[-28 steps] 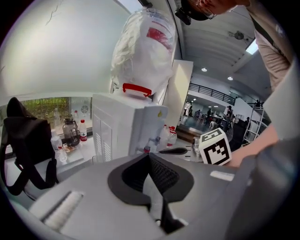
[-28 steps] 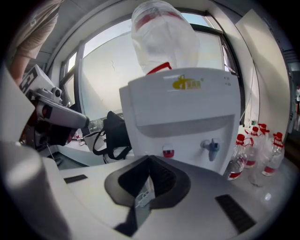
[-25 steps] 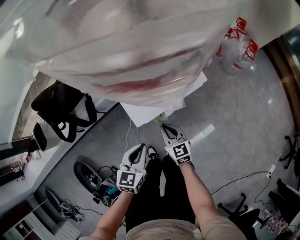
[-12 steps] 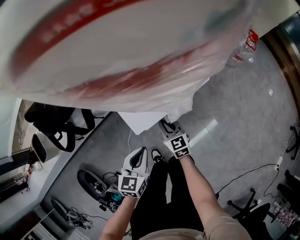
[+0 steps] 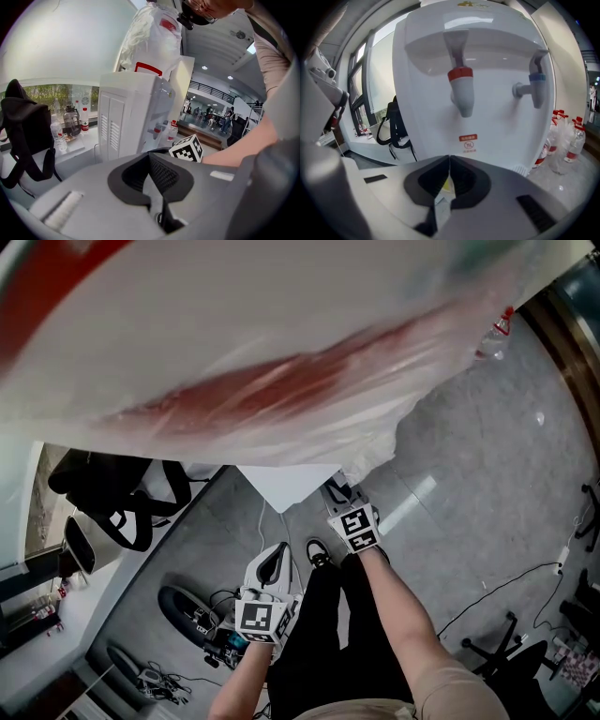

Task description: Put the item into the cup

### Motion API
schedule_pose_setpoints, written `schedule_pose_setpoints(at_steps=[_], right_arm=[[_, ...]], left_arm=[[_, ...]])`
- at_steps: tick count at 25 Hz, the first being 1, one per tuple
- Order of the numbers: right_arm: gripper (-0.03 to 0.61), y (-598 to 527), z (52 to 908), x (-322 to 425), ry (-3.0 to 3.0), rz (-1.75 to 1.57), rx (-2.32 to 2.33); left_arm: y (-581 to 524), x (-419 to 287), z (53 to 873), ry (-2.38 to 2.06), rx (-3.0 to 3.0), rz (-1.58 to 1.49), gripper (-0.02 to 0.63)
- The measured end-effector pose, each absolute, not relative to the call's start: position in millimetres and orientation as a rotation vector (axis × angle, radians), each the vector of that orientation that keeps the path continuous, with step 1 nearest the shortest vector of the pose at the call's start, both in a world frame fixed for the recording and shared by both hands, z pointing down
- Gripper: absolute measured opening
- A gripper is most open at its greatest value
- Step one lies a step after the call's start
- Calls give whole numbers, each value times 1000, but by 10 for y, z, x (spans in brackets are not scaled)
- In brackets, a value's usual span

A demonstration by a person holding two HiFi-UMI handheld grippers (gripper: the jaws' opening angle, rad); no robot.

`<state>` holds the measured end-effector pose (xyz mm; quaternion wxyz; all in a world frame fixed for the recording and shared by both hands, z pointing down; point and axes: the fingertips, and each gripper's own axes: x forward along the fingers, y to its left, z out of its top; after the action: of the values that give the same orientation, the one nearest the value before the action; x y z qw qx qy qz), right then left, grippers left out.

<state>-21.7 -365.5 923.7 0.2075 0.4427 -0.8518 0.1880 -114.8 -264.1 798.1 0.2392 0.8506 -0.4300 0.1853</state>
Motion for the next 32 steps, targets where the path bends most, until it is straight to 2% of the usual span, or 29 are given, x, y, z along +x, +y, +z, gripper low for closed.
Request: schedule_pose_setpoints(at_steps=[10,18,23,32], right_arm=[[14,-3568,9112,-191,-2396,385,1279],[12,-3465,8870,-74,-2407,432,1308],[12,-3174,8455,-50,-2432,460,1259],[12,-2837,7127,-12,-2522,455,1161]], left_arm=[[-2544,-1139,8037,-1152,2321,517,8],[-2613,-1020,7859,-1138,2358,490,8],[-2608,-880,7565,-1121,2394,480,8],[-2491,-640,6740,-1004,2522,501,8]])
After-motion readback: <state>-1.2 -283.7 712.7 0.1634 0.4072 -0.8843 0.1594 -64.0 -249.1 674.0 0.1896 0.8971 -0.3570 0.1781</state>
